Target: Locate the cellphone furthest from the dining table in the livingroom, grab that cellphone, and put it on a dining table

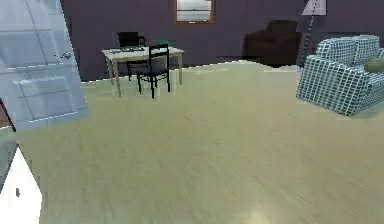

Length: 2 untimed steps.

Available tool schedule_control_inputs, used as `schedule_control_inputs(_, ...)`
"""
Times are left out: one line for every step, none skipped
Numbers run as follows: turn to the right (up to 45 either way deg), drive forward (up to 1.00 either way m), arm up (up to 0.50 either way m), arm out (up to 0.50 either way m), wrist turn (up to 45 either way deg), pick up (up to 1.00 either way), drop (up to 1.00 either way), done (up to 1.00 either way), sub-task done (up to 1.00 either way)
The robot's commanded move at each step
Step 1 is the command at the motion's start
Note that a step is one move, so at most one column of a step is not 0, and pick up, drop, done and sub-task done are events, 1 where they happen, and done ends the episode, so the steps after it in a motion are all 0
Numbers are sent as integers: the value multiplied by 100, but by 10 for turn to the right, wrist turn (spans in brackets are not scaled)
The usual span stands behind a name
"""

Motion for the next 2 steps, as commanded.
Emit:
schedule_control_inputs(-330,0,0,0,0,0,0,0,0)
schedule_control_inputs(0,100,0,0,0,0,0,0,0)
